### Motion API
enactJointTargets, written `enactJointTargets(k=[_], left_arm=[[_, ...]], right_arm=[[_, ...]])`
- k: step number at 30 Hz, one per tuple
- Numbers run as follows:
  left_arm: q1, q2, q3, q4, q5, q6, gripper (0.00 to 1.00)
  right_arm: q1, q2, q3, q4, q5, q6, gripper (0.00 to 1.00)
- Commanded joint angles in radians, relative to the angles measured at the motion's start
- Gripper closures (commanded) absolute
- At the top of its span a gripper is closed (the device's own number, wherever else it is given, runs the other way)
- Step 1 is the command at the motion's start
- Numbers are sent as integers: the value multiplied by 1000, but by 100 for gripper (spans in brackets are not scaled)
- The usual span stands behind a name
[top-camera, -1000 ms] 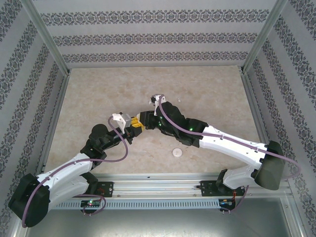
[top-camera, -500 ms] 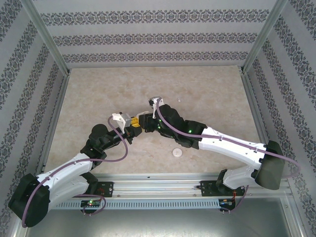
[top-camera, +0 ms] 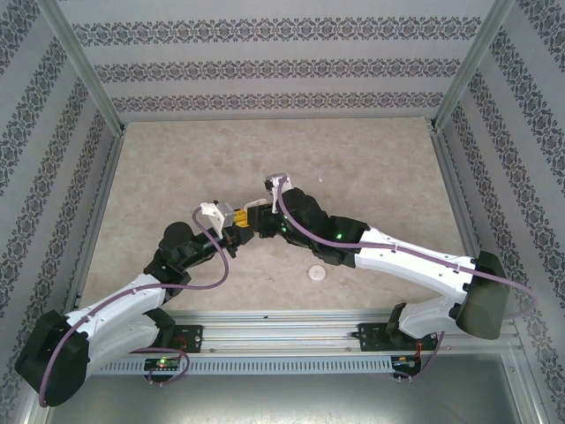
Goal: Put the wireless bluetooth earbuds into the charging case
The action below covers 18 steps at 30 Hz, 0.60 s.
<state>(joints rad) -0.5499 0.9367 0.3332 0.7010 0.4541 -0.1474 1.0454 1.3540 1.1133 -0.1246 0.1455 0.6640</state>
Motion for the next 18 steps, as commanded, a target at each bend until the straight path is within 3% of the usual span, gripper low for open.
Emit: enactJointTargets(k=[1, 18], left_arm=[[-10, -13, 30, 71, -15, -14, 100], [-10, -16, 21, 71, -20, -17, 100]], right_arm=[[23, 5, -23, -10, -15, -31, 77], [25, -2, 2, -28, -1, -9, 65]])
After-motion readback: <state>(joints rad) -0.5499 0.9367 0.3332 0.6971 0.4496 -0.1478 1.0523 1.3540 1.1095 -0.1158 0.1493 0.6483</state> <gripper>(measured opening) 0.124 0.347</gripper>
